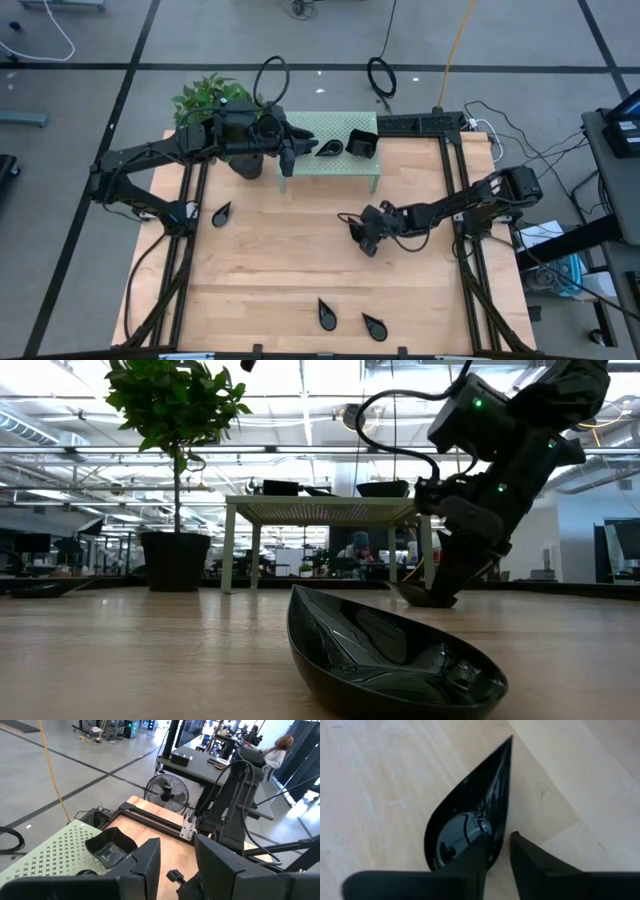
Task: Pick & Place Mini shaped plates
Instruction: Stack the drop shaped plate on top of the other drop shaped plate on the shelf
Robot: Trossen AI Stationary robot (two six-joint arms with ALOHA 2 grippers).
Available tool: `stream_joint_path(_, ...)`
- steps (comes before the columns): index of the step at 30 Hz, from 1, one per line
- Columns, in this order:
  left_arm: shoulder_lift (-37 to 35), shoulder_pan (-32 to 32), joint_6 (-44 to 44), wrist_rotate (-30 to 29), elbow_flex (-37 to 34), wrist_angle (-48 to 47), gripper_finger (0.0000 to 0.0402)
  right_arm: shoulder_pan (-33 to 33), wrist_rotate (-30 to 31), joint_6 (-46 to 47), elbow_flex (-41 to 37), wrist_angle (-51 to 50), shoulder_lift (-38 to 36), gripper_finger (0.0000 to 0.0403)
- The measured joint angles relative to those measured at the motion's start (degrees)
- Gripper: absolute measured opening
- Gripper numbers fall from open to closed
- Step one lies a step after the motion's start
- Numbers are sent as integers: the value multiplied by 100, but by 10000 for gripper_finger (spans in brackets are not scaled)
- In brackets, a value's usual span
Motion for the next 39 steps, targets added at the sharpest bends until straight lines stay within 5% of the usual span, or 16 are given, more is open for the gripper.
stream_joint_path(5, 1, 0, -6, -4, 0, 1, 124, 24, -263, -18, 0, 22, -107, 7)
stream_joint_path(24, -1, 0, -41, -4, 0, -3, 124, -721, -524, -943, 123, -181, -2358, 0)
stream_joint_path(32, 1, 0, -12, -27, 0, 9, 124, -1695, -538, -2465, 1584, -1623, -2279, 0)
stream_joint_path(39, 1, 0, 22, -46, 0, 45, 124, -2768, -1418, -4037, 3053, -2631, -1729, 0)
